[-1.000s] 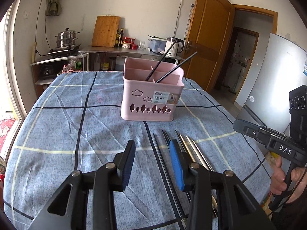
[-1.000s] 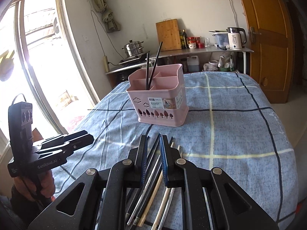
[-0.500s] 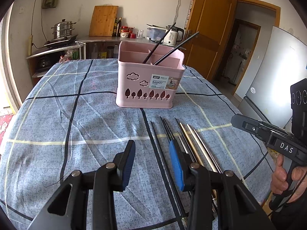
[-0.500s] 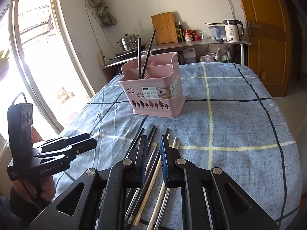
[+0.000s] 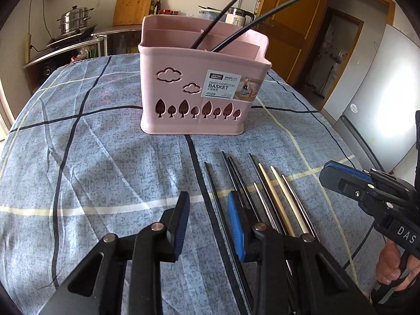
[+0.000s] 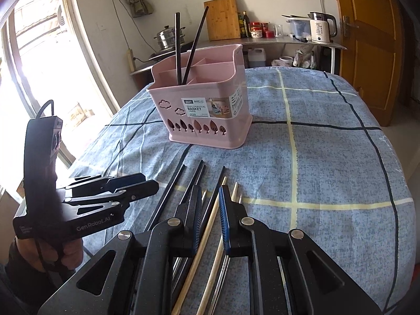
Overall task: Organize utensils
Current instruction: 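Move both tools back from the basket to the chopstick row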
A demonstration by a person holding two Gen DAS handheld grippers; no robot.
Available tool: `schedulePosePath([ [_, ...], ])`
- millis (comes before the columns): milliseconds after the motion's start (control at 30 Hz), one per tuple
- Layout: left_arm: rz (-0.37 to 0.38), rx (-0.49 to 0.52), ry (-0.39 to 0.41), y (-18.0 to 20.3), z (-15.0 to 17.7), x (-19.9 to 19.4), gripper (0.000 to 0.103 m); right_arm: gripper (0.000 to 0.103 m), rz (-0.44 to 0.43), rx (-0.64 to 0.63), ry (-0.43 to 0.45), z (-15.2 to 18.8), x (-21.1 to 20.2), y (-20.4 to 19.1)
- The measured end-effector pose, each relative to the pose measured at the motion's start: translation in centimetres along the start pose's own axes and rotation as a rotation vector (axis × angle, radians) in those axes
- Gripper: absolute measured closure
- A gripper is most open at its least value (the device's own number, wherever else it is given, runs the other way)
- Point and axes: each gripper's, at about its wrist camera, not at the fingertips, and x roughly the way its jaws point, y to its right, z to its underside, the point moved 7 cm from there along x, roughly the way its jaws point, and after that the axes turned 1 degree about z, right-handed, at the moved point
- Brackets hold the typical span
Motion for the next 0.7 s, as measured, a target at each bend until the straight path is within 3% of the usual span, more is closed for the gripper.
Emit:
schedulePosePath([
  [333,-0.016,0.029,-0.061,0.3,-0.4,3.0,0.082,0.089,0.041,-0.01,-0.08,-1.0,4.1,1.0],
  [700,-0.028,0.017,-0.052,-0.5,-0.7,3.3,0.094,0.09,0.062,-0.043,-0.154,-1.3,7.6,0.4],
])
